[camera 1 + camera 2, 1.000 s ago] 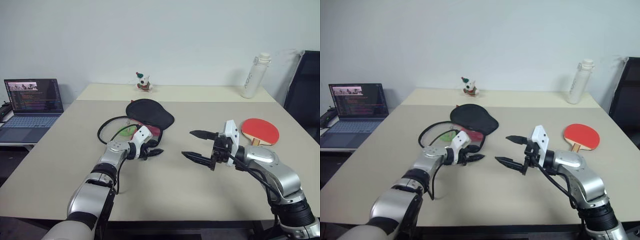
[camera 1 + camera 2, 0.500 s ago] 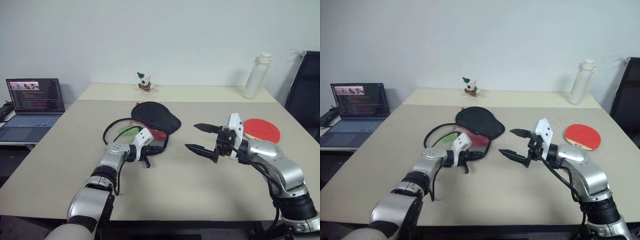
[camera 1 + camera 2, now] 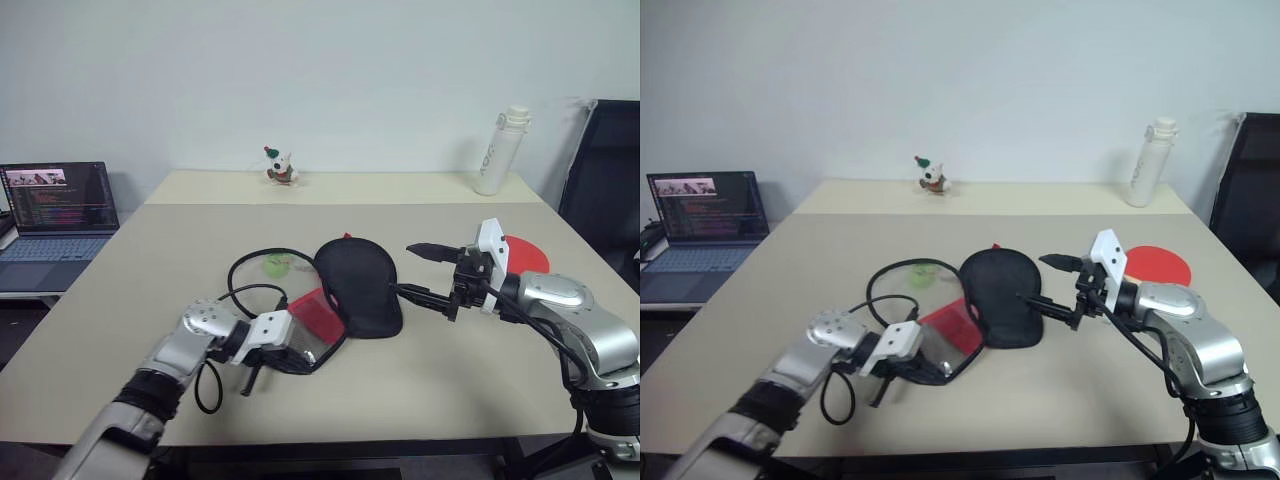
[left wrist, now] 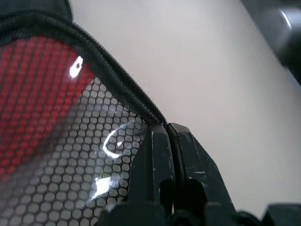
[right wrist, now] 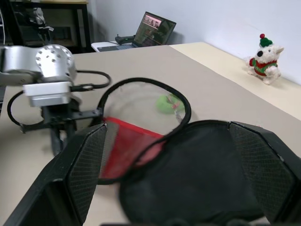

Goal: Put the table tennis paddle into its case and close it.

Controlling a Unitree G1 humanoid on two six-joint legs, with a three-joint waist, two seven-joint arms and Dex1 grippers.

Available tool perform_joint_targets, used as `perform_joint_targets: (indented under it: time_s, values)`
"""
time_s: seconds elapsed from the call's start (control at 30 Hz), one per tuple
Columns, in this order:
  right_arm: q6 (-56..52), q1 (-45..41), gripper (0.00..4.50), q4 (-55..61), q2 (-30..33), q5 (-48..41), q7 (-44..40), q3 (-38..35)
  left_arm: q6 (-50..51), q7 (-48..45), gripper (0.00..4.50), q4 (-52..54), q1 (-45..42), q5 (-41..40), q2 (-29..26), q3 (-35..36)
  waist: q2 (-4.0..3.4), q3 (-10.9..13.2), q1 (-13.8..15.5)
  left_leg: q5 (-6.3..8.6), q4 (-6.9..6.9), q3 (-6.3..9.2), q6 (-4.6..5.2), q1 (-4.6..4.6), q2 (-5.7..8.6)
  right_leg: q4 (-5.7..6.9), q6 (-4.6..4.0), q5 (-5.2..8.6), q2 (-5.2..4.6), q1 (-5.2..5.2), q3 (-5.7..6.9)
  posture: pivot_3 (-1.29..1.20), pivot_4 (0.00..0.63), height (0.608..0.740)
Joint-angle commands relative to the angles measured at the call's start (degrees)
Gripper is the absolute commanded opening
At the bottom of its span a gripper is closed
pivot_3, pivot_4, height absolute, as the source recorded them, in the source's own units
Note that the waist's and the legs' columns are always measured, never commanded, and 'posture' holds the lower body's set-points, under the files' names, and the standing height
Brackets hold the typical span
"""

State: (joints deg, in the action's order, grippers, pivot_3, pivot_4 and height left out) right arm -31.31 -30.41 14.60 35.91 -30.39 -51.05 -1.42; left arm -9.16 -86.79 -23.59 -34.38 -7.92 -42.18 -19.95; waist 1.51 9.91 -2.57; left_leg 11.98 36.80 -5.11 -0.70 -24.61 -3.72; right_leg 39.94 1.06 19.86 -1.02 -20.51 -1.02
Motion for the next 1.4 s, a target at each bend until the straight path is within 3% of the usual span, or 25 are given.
perform_joint_targets:
  time_s: [0.03, 0.27, 0.37, 0.53, 0.6, 0.9, 1.1, 1.4]
  values:
    - [0.5, -1.0, 4.50, 1.2, -0.1, -0.4, 0.3, -0.7, -1.3, -4.1, 0.06, -2.2, 1.1, 2.2, -2.6, -0.6, 0.00, 0.0, 0.0, 0.00, 0.00, 0.01, 0.00, 0.00, 0.00, 0.03, 0.00, 0.00, 0.00, 0.00, 0.02, 0.00, 0.150, 0.740]
    - [1.5, -1.4, 4.50, -2.5, -1.6, 1.1, -0.1, 1.0, -1.8, 5.0, 0.06, -0.3, 2.6, 0.5, -1.5, 5.2, 0.00, 0.0, -0.1, 0.00, 0.02, 0.02, 0.01, 0.00, 0.00, 0.07, 0.00, 0.00, 0.01, -0.01, 0.01, 0.00, 0.150, 0.740]
    - [2.7, -1.4, 4.50, -4.4, -1.7, 2.1, -1.3, 1.8, -6.2, 8.4, 0.66, -0.6, 4.0, 2.5, -1.7, 6.3, 0.01, 0.0, 0.0, 0.00, 0.03, 0.04, 0.01, 0.00, 0.00, 0.07, 0.00, 0.00, 0.01, -0.01, 0.03, 0.00, 0.150, 0.740]
    - [2.2, -2.4, 4.50, -6.8, -2.2, 3.3, -1.6, 3.1, -6.0, 12.9, 2.43, 2.7, 7.2, 1.5, -2.2, 9.4, 0.02, 0.0, 0.2, 0.00, 0.05, 0.05, 0.01, -0.02, 0.01, 0.07, 0.00, 0.00, -0.01, -0.01, 0.04, 0.00, 0.150, 0.740]
    - [-0.9, -3.1, 4.50, -7.6, -2.2, 4.0, 0.1, 4.1, 0.5, 14.2, 3.06, 7.6, 9.3, -2.4, -2.4, 12.4, 0.02, 0.0, 0.2, 0.00, 0.04, 0.04, 0.01, -0.02, 0.00, 0.07, 0.00, 0.00, -0.01, -0.03, 0.02, 0.00, 0.150, 0.740]
    - [-14.6, -10.0, 4.50, -19.0, -7.9, 5.7, 10.0, 4.3, 33.1, 26.2, 3.06, 30.3, 16.4, -24.2, -1.9, 29.4, 0.07, 0.0, 0.5, 0.00, 0.05, 0.12, 0.00, -0.11, 0.02, 0.07, 0.00, 0.00, -0.05, -0.05, 0.09, 0.00, 0.150, 0.740]
    - [-11.7, -14.8, 4.50, -30.1, -11.3, 9.8, 13.3, 4.4, 38.0, 32.4, 3.06, 35.0, 20.0, -25.5, -1.9, 34.0, 0.07, 0.1, 0.7, -0.02, 0.03, 0.13, -0.03, -0.12, 0.06, 0.04, 0.00, 0.00, -0.05, -0.05, 0.10, 0.00, 0.150, 0.740]
    - [-7.8, -20.5, 4.50, -44.6, -16.4, 14.6, 16.3, 3.9, 38.0, 35.7, 3.06, 38.8, 22.9, -25.1, -2.1, 35.2, 0.07, 0.1, 0.6, -0.02, 0.01, 0.12, -0.04, -0.12, 0.05, 0.03, 0.00, 0.00, -0.05, -0.07, 0.09, 0.00, 0.150, 0.740]
